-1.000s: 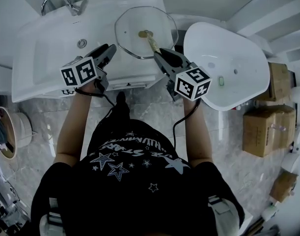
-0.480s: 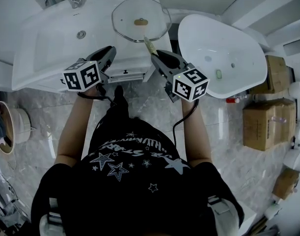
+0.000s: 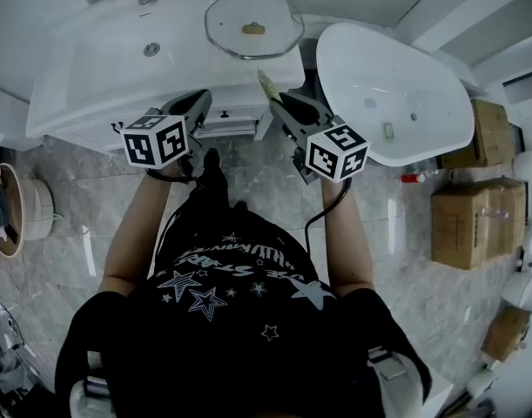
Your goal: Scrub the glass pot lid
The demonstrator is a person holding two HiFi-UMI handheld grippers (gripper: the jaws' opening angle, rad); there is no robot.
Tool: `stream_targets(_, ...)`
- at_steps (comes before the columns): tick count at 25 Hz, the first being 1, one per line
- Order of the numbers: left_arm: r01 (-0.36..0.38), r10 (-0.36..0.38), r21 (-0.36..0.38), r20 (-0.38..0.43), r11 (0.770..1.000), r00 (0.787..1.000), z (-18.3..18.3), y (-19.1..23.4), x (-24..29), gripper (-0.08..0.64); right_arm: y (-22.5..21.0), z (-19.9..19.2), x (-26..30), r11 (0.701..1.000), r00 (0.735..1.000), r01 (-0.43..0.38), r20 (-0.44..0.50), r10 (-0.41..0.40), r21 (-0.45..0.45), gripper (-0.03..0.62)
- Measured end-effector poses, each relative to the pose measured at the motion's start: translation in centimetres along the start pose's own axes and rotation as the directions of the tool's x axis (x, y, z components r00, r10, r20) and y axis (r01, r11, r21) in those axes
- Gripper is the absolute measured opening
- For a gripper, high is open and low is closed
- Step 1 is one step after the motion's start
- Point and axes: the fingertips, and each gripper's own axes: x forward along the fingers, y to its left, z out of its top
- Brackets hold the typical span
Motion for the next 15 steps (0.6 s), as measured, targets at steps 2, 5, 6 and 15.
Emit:
stream_targets(2,-0.013,0.013,0.018,-0.011,1.000,1.000,-0.6,-0.4,-0.5,0.008,0.3,-0.3,-0.4,1.000,1.000,-0.001,-0.001,0.001,0.007,0.071)
stream_targets(5,-0.054,0.056,0.083,-0.020,0.995,0.998,-0.9,-0.6,-1.0,0.008,0.5,-0.6,-0.6,1.000,1.000,-0.001,0.006,0.001,0.026,0.071)
stream_targets(6,-0.072,0.075,0.107,-0.019,0.992,0.997,-0.9,-0.5,-1.1,0.008,0.6,-0.7,-0.6,0.999,1.000,-0.002,0.009,0.001,0.032,0.071)
stream_targets(15,-0.131,0.138,0.171,-0.031,0.977,0.990,-0.9,0.7,-0.9,0.008,0.3,-1.5,0.5,0.998,1.000,-0.002,0.006,0.002,0.069,0.069)
